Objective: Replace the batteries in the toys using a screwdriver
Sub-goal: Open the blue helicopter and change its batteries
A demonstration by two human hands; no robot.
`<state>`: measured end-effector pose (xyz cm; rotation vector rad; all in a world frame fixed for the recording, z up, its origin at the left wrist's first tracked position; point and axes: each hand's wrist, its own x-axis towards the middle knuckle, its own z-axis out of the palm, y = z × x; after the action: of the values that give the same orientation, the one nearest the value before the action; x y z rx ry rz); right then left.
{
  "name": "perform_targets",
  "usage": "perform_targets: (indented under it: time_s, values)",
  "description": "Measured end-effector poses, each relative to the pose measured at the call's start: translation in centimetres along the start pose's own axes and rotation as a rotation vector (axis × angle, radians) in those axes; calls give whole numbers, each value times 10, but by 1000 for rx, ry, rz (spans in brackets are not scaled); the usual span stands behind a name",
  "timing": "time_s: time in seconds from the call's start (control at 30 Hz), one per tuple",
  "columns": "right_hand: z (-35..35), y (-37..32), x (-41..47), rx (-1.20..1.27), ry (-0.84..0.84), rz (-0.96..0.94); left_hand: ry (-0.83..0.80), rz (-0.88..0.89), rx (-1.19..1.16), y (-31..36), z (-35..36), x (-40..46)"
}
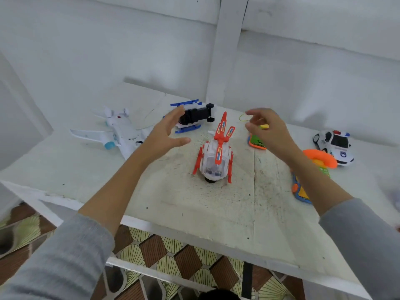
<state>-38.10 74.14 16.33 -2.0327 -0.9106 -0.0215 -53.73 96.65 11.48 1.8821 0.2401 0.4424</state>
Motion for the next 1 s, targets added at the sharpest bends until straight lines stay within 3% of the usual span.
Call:
perform_targets:
  time_s: [0.23, 0.37, 0.63, 0.8, 1.0]
  values:
    - [16, -11, 85, -87, -163, -117, 253, -45, 143, -4, 4, 54]
    - [36, -2, 126, -137, -373, -175, 267, -158, 342, -25, 1, 81]
    - [83, 12, 173, -239, -704, -285, 277, -340, 199, -43, 6, 114]
    - [97, 13, 180, -258, -757, -317, 283, -333, 160, -43, -3, 118]
    - [91, 6, 179, -190, -678, -319, 284, -267, 82, -22, -24, 131]
